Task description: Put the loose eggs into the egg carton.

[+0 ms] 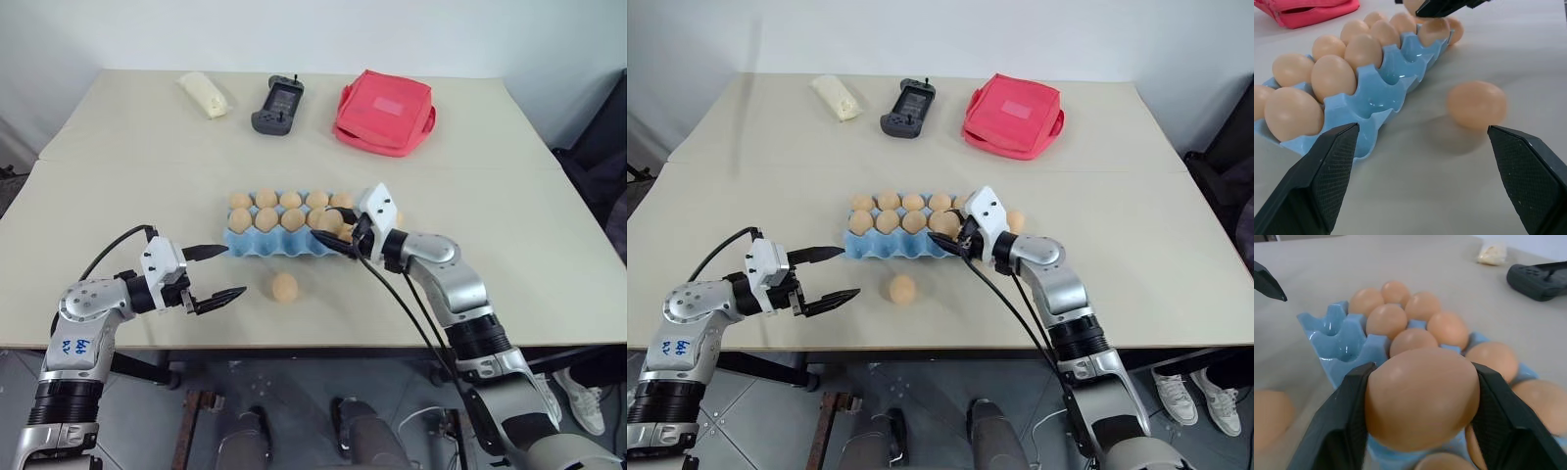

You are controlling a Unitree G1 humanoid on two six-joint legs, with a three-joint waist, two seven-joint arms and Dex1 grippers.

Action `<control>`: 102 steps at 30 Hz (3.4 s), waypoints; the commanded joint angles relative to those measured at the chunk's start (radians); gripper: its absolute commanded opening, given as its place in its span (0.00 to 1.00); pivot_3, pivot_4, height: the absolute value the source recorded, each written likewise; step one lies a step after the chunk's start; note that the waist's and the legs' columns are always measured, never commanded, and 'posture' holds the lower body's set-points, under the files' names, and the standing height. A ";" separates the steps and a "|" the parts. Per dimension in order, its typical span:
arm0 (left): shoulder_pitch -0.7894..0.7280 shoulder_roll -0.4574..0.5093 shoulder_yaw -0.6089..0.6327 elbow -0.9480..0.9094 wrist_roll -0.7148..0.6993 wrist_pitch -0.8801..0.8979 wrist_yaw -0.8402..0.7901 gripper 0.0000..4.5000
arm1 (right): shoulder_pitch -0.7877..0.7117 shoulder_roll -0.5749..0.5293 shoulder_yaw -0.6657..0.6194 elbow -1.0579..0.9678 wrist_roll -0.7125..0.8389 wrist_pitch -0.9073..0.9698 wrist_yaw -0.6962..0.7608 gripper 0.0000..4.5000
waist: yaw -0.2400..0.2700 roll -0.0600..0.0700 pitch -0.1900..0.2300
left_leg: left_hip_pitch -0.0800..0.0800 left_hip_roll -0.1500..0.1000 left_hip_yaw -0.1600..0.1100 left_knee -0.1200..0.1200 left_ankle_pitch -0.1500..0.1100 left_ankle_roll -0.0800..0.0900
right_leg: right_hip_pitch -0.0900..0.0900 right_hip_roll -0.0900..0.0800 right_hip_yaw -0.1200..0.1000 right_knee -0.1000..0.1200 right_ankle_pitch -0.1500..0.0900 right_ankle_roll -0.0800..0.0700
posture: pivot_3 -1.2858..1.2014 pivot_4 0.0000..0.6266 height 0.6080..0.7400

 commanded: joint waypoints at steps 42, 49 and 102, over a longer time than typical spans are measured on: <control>-0.063 -0.043 -0.034 -0.055 0.004 0.010 0.037 1.00 | -0.173 -0.139 -0.168 0.517 -0.081 -0.229 -0.017 1.00 | -0.011 0.000 0.000 | 0.001 -0.001 0.005 0.009 -0.001 0.001 | -0.005 0.005 0.005 0.009 -0.001 0.004 | 0.52 0.24 1.00; -0.016 -0.034 0.001 -0.109 -0.015 0.039 0.070 1.00 | -0.253 -0.103 -0.161 0.703 -0.102 -0.335 0.018 0.87 | -0.004 0.000 0.000 | -0.002 -0.001 0.005 0.007 -0.001 0.003 | -0.008 0.006 0.003 0.010 0.001 0.011 | 0.52 0.24 1.00; -0.120 -0.059 -0.074 0.023 0.011 0.047 0.025 1.00 | 0.485 -0.292 -0.354 -0.221 0.115 -0.197 0.144 0.99 | 0.017 0.000 0.000 | -0.002 0.002 0.006 0.010 -0.005 0.000 | -0.009 0.009 0.003 0.010 -0.002 0.006 | 0.52 0.24 1.00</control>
